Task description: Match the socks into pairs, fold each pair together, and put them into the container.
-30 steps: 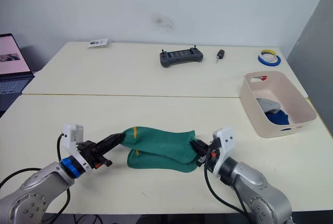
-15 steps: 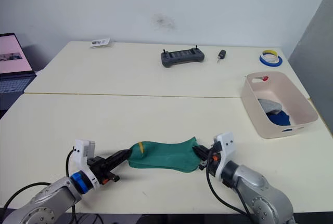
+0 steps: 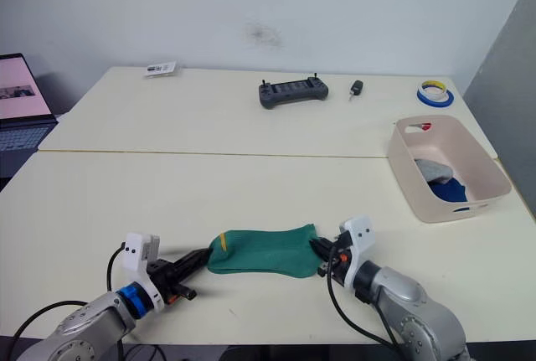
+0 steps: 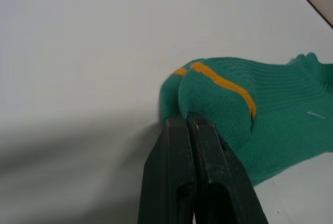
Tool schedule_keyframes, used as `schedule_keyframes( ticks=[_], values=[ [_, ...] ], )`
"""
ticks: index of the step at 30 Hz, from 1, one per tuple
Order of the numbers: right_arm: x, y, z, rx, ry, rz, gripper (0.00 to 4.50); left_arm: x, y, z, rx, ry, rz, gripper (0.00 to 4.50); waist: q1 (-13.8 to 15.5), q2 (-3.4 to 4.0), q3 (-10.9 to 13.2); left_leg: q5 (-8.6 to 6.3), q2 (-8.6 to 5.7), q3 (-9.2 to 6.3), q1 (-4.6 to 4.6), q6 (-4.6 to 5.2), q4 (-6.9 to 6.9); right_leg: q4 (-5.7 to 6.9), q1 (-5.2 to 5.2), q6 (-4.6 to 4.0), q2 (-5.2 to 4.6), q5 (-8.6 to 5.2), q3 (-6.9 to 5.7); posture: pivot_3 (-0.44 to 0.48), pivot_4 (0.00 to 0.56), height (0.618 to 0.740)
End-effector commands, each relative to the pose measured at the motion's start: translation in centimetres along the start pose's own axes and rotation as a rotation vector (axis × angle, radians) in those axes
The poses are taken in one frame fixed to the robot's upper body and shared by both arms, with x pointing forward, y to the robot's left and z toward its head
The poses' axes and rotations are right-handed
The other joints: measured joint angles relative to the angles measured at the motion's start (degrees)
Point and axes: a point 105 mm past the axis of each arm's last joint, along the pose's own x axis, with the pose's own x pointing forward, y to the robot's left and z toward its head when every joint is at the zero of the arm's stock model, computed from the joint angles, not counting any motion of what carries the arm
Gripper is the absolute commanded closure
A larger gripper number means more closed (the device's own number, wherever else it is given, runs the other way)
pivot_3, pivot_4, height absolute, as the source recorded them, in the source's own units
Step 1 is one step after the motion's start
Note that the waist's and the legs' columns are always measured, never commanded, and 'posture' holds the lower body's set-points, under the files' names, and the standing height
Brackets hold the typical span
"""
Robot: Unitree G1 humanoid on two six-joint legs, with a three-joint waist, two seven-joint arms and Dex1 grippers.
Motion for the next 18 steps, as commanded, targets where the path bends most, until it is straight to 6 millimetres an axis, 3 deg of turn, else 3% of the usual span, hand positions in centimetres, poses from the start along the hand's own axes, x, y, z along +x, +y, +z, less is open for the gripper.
schedule_keyframes(
  ticks=[1,4,9,11,13,15,18],
  values=[
    [-0.1,0.2,0.9,-0.016,-0.040,0.011,3.98,-0.3,-0.4,0.7,0.020,-0.032,-0.028,4.31,0.00,-0.01,0.00,0.00,0.00,-0.01,0.00,0.00,0.00,0.00,0.00,0.00,0.00,0.00,-0.01,0.000,0.150,0.740],
    [-0.4,0.5,1.5,-0.022,-0.061,0.029,3.13,-0.6,0.1,1.6,0.067,-0.067,0.005,3.63,0.00,-0.01,0.00,0.00,0.00,-0.01,0.00,0.00,0.00,0.00,0.00,0.00,0.00,0.00,-0.01,0.000,0.150,0.740],
    [-0.7,-0.5,2.7,-0.084,-0.119,-0.034,1.39,-1.9,0.0,3.2,0.126,-0.143,0.028,2.07,0.01,-0.01,0.00,0.00,0.01,-0.01,0.00,0.00,0.00,0.00,0.00,0.00,0.00,0.00,-0.01,0.000,0.150,0.740],
    [-1.0,-0.3,3.5,-0.106,-0.144,-0.018,0.70,-2.8,0.5,4.1,0.199,-0.176,0.067,2.02,-0.06,-0.01,0.00,0.00,0.00,0.02,0.00,0.00,0.01,-0.01,0.00,0.00,0.00,0.00,0.02,0.000,0.150,0.740],
    [-1.3,0.2,4.3,-0.155,-0.170,0.013,0.70,-3.2,1.5,5.9,0.305,-0.228,0.130,2.02,0.02,0.01,0.01,0.00,0.00,0.02,0.00,0.00,0.01,0.00,0.00,0.00,-0.01,0.00,0.02,0.000,0.150,0.740],
    [-1.4,0.7,4.8,-0.209,-0.174,0.043,0.70,-2.5,1.0,7.5,0.392,-0.272,0.089,2.02,0.24,0.01,0.00,0.00,0.01,-0.05,0.00,0.00,0.01,0.01,0.01,0.00,0.03,0.00,-0.06,0.000,0.150,0.740],
    [-1.0,2.0,5.0,-0.310,-0.163,0.111,0.87,0.2,-3.3,8.0,0.465,-0.258,-0.163,2.21,0.57,0.01,0.00,0.00,-0.05,-0.10,0.01,0.00,0.05,0.00,0.08,-0.01,0.04,0.01,-0.11,0.000,0.150,0.740]
  ],
)
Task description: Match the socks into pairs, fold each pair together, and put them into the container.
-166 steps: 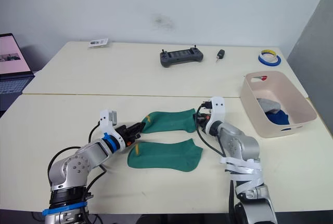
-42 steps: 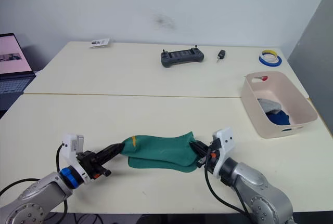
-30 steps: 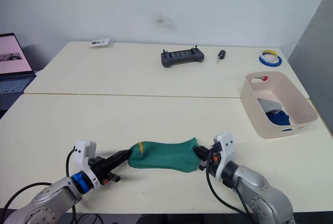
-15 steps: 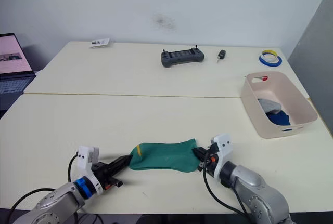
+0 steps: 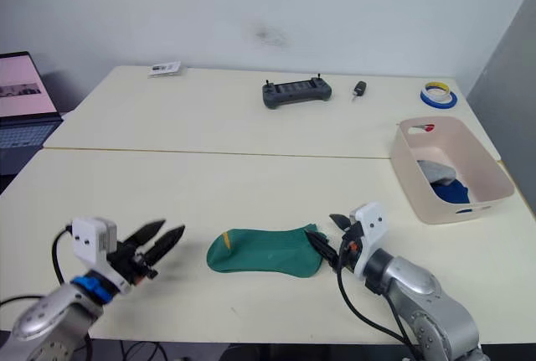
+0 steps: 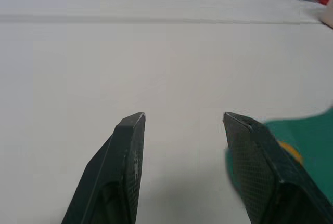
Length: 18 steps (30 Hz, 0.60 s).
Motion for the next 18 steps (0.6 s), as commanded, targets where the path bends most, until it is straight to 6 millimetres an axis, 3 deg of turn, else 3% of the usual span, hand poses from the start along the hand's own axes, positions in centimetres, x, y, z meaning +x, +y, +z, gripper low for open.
schedule_keyframes(
  ticks=[1,2,4,8,11,14,18],
  values=[
    [0.6,2.0,1.8,-0.123,-0.055,0.100,1.21,2.2,-5.2,1.3,0.071,-0.030,-0.322,2.53,0.06,-0.01,-0.01,0.00,-0.02,0.02,0.00,0.00,0.04,0.00,0.03,0.00,0.00,0.00,0.01,0.000,0.150,0.740],
    [0.8,2.3,1.7,-0.131,-0.053,0.113,1.28,2.4,-6.2,0.9,0.070,-0.008,-0.391,2.60,-0.11,-0.02,-0.02,0.00,-0.03,0.03,0.00,0.00,0.03,-0.02,0.03,0.00,0.01,0.00,0.02,0.000,0.150,0.740],
    [1.4,2.8,1.3,-0.143,-0.036,0.135,1.90,2.9,-7.2,0.0,0.094,0.033,-0.481,3.17,-0.63,0.00,-0.02,0.00,-0.02,0.15,-0.01,-0.01,0.02,-0.06,0.00,0.00,0.01,0.00,0.12,0.000,0.150,0.740],
    [3.2,3.7,-1.0,-0.184,0.056,0.179,3.38,3.9,-7.5,-2.3,0.133,0.127,-0.545,4.47,-0.80,0.05,0.02,0.00,0.13,0.12,0.03,0.01,-0.02,0.02,-0.11,-0.01,0.17,0.00,0.14,0.000,0.150,0.740],
    [4.7,3.8,-2.8,-0.220,0.121,0.190,4.48,4.4,-6.8,-3.5,0.166,0.177,-0.532,4.50,-0.65,0.06,0.03,0.00,0.15,0.01,0.04,0.02,-0.01,0.05,-0.10,-0.14,0.29,0.07,0.09,0.000,0.150,0.740],
    [5.2,3.2,-4.2,-0.234,0.173,0.164,4.48,4.6,-5.3,-4.6,0.207,0.220,-0.474,4.50,-0.53,0.06,0.03,-0.01,0.16,0.01,0.03,0.02,0.01,0.05,-0.10,-0.19,0.32,0.10,0.09,0.000,0.150,0.740],
    [4.4,1.2,-5.2,-0.230,0.213,0.082,4.48,3.8,-3.4,-7.8,0.224,0.368,-0.439,4.50,-0.51,0.05,0.01,-0.01,0.15,0.03,-0.01,0.03,0.02,0.01,-0.12,-0.18,0.25,0.10,0.13,0.000,0.150,0.740]
  ],
)
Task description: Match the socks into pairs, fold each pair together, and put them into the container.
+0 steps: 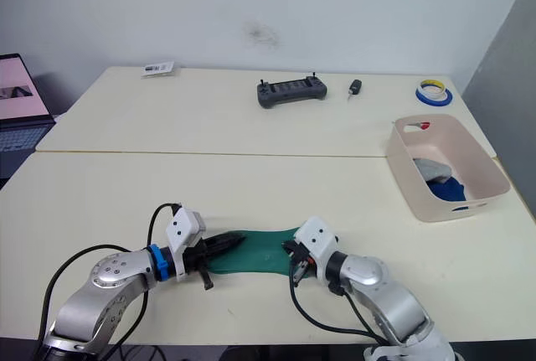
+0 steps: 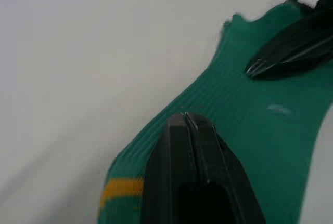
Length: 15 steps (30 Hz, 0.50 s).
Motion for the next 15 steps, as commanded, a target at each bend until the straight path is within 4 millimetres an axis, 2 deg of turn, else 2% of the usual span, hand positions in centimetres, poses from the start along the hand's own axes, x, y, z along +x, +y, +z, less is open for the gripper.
schedule_keyframes(
  ticks=[1,5,9,11,15],
  values=[
    [-1.4,-1.9,-1.2,0.009,0.031,-0.096,4.48,-0.3,0.5,-2.4,0.013,0.108,0.018,4.50,0.03,0.04,-0.05,0.00,0.00,0.00,0.01,0.00,0.01,0.00,0.02,0.00,-0.04,0.00,0.00,0.000,0.150,0.740],
    [-3.5,-3.1,-2.3,0.060,0.054,-0.164,4.48,0.0,-0.1,-3.1,-0.004,0.136,0.010,4.50,0.06,0.15,-0.40,0.00,-0.05,0.01,0.14,0.00,0.01,0.00,0.19,0.00,-0.17,0.00,-0.06,0.000,0.150,0.740],
    [-5.2,-3.8,-2.6,0.075,0.047,-0.211,4.48,0.1,-0.6,-2.8,-0.017,0.118,0.007,4.50,0.06,0.35,-0.57,-0.01,-0.05,0.03,0.23,0.01,0.00,-0.01,0.30,0.01,-0.16,0.00,-0.02,0.000,0.150,0.740],
    [-5.6,-3.7,-0.7,0.067,-0.068,-0.210,4.48,0.4,-0.5,-1.4,-0.046,0.045,0.020,4.50,0.06,0.35,-0.57,-0.01,-0.05,0.03,0.28,0.01,-0.01,-0.03,0.37,0.01,-0.16,-0.01,-0.03,0.000,0.150,0.740],
    [-6.4,-3.4,2.6,0.039,-0.224,-0.199,4.48,0.0,-0.3,3.5,-0.045,-0.176,0.017,4.50,0.06,0.35,-0.51,-0.01,-0.04,0.01,0.18,0.02,0.01,-0.01,0.29,0.01,-0.16,-0.01,-0.06,0.000,0.150,0.740]
  ],
)
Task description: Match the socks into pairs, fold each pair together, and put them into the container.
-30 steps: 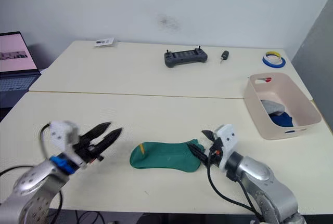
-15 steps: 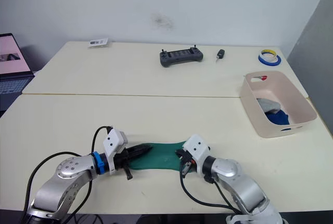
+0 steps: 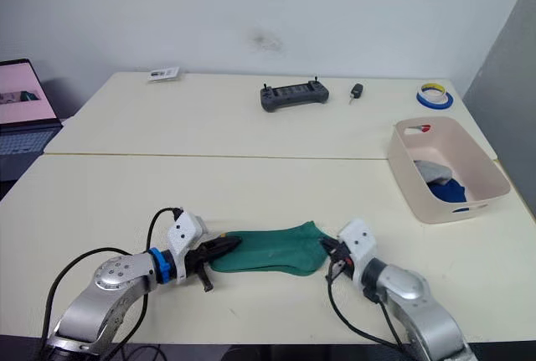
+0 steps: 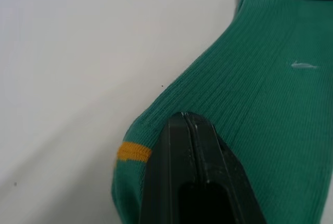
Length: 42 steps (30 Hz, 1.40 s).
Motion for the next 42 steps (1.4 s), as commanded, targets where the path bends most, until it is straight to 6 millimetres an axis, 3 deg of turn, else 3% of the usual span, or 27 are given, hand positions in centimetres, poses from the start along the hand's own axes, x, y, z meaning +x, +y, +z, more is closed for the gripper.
schedule_keyframes(
  ticks=[1,4,6,12,17,24,29,33,37,42],
  values=[
    [-0.8,0.6,4.2,-0.058,-0.173,0.029,4.48,-0.7,-0.2,4.3,0.030,-0.157,-0.019,4.50,0.00,-0.03,0.02,0.00,0.01,-0.01,-0.09,0.00,0.01,0.02,-0.10,0.00,0.01,0.00,-0.01,0.000,0.150,0.740],
    [-1.0,1.0,5.2,-0.072,-0.201,0.056,4.48,-1.1,-1.3,5.8,0.119,-0.159,-0.106,4.50,0.00,-0.03,0.02,0.00,0.03,-0.05,-0.12,-0.01,0.01,0.02,-0.13,0.00,0.04,0.00,-0.02,0.000,0.150,0.740],
    [-0.2,2.1,4.9,-0.111,-0.155,0.126,4.48,-1.1,-1.9,5.5,0.215,-0.101,-0.167,4.50,-0.09,-0.01,0.03,0.01,0.02,-0.03,-0.10,-0.01,0.00,0.01,-0.12,0.00,0.05,0.00,0.00,0.000,0.150,0.740],
    [3.6,4.7,2.4,-0.182,-0.013,0.240,4.48,-0.3,-1.4,2.7,0.270,0.014,-0.161,4.50,-0.14,0.01,0.04,0.00,0.02,-0.01,-0.06,0.00,-0.01,0.01,-0.15,-0.01,0.34,0.00,0.06,0.000,0.150,0.740],
    [5.5,4.3,-0.1,-0.205,0.087,0.201,4.48,-0.2,0.3,-0.7,0.238,0.091,-0.108,4.50,-0.05,0.01,0.04,0.00,0.01,0.01,-0.13,0.00,0.02,0.02,-0.22,-0.01,0.37,0.00,0.07,0.000,0.150,0.740],
    [3.0,0.5,-1.8,-0.147,0.152,0.045,4.48,-0.6,1.0,-3.1,0.233,0.147,-0.100,4.50,0.02,0.02,-0.07,0.00,0.02,-0.01,0.03,0.01,0.02,0.03,-0.05,-0.01,0.14,0.00,0.04,0.000,0.150,0.740],
    [1.0,-1.4,-1.0,-0.126,0.099,-0.055,4.48,-0.3,0.9,-3.3,0.228,0.134,-0.114,4.50,0.01,0.07,-0.14,-0.01,0.02,-0.02,0.30,0.02,-0.01,0.00,0.27,-0.01,0.13,0.00,0.03,0.000,0.150,0.740],
    [-0.1,-0.5,1.2,-0.133,-0.019,-0.029,4.48,0.1,0.9,-1.1,0.208,0.033,-0.105,4.50,-0.01,0.10,-0.15,-0.02,0.00,0.00,0.32,0.03,-0.01,0.00,0.29,0.00,0.13,0.00,0.04,0.000,0.150,0.740],
    [-1.3,-0.1,2.3,-0.129,-0.068,-0.037,4.48,-0.4,0.2,2.8,0.162,-0.090,-0.167,4.50,-0.02,0.09,-0.06,-0.02,0.05,-0.05,0.18,0.03,0.00,0.01,0.17,0.00,0.14,0.00,0.01,0.000,0.150,0.740],
    [-1.8,0.0,2.3,-0.084,-0.059,-0.050,4.48,-0.2,0.3,1.6,0.196,0.011,-0.210,4.50,-0.02,0.06,-0.04,-0.01,0.03,-0.06,0.11,0.03,0.00,0.00,0.11,-0.01,0.19,0.00,0.01,0.000,0.150,0.740]
  ],
)
